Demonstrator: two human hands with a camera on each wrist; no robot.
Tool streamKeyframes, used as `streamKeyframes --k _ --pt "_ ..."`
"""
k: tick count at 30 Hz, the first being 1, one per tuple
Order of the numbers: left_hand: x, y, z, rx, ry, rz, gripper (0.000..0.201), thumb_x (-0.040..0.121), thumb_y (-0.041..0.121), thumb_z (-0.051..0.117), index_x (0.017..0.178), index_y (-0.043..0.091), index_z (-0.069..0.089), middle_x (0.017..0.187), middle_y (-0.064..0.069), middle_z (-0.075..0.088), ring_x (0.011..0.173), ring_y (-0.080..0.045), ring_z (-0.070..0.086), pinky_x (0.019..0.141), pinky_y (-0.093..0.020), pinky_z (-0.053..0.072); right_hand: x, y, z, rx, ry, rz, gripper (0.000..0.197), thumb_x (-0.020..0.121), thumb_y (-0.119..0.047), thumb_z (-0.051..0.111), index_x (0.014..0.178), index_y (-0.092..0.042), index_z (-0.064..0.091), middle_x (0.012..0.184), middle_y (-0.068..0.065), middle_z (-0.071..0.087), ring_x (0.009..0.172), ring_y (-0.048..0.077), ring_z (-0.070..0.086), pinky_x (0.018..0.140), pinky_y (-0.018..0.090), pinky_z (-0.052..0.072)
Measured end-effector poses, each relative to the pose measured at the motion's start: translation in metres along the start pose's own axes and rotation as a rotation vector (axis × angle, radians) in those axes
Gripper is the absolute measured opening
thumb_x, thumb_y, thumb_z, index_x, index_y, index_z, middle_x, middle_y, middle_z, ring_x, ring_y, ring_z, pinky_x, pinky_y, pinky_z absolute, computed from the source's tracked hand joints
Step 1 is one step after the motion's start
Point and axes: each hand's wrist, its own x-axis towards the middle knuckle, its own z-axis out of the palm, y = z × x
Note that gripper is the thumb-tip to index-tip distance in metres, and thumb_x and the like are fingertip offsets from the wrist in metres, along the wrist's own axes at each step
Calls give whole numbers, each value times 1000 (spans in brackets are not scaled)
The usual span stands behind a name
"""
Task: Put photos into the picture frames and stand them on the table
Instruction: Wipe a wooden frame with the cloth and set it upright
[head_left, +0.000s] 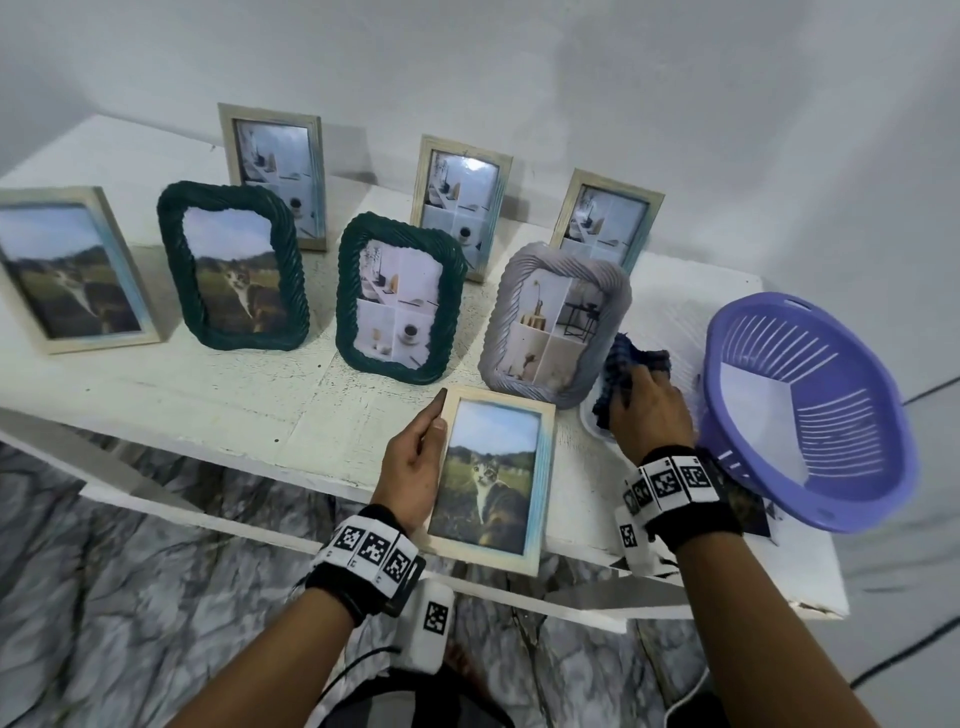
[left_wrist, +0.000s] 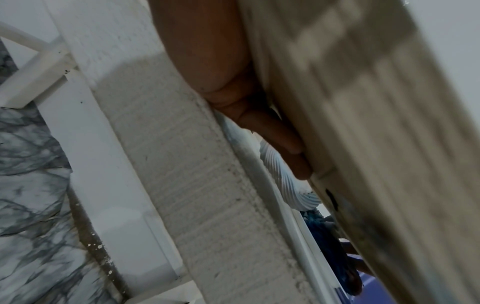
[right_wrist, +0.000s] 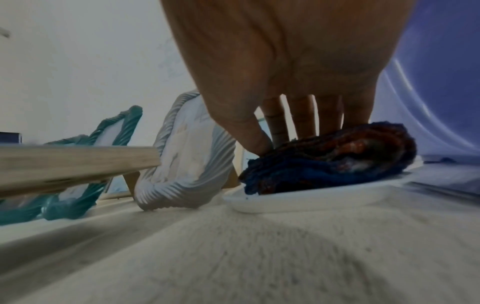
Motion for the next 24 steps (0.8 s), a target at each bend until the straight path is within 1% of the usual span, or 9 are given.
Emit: streamKeyframes --k 3,7,9,12,17,19,21,23,24 --pt "1 -1 0 15 6 9 39 104 12 40 143 13 44 133 15 50 107 29 44 92 3 32 -15 0 -3 73 79 -20 29 88 -10 55 115 1 55 115 26 54 103 44 51 82 44 41" --pt "1 0 0 10 14 6 39 104 14 40 143 14 45 138 9 51 124 9 45 98 0 31 -54 -14 1 354 257 -75 18 90 -14 58 105 -3 60 102 16 61 93 35 56 79 39 46" --pt "0 2 1 -3 22 14 36 104 13 40 139 15 48 133 12 53 118 14 48 95 1 33 -75 -26 8 690 72 30 15 96 -22 54 103 -10 60 91 9 67 84 29 64 75 40 52" --pt "-1 3 2 -33 44 12 27 103 13 41 127 17 53 120 12 61 104 14 57 90 -6 42 -99 -42 26 1155 -211 253 29 96 -39 52 96 -12 64 89 17 70 82 33 67 80 59 52" --pt "-5 11 2 -25 68 -20 12 102 28 46 108 21 53 101 3 65 96 -13 60 79 -19 45 -119 -65 32 1466 -228 363 49 90 -47 61 112 -3 58 115 28 61 106 46 60 94 61 47" --pt "-9 22 -1 38 -64 -54 52 92 60 47 127 22 49 124 1 61 115 -15 56 92 -24 43 -118 -68 24 1527 -186 335 42 96 -38 52 119 -4 56 120 21 63 107 37 63 91 51 52" --pt "-11 33 -2 98 -249 -120 107 67 90 43 152 27 25 152 8 37 137 -12 37 114 -35 30 -118 -70 12 1512 -200 222 36 100 -36 40 115 -12 62 114 13 68 104 29 66 89 44 54" --pt "-13 43 0 30 -374 -178 132 51 99 42 156 29 4 156 12 20 140 -9 30 118 -37 20 -118 -77 1 1494 -252 119 37 99 -38 38 113 -18 65 110 10 71 100 25 67 85 42 53" --pt "-13 47 2 -59 -402 -201 134 50 99 47 156 30 4 157 6 27 138 -13 37 118 -42 24 -119 -82 -4 1472 -271 51 34 99 -36 41 114 -18 65 108 9 71 96 24 67 81 39 54"
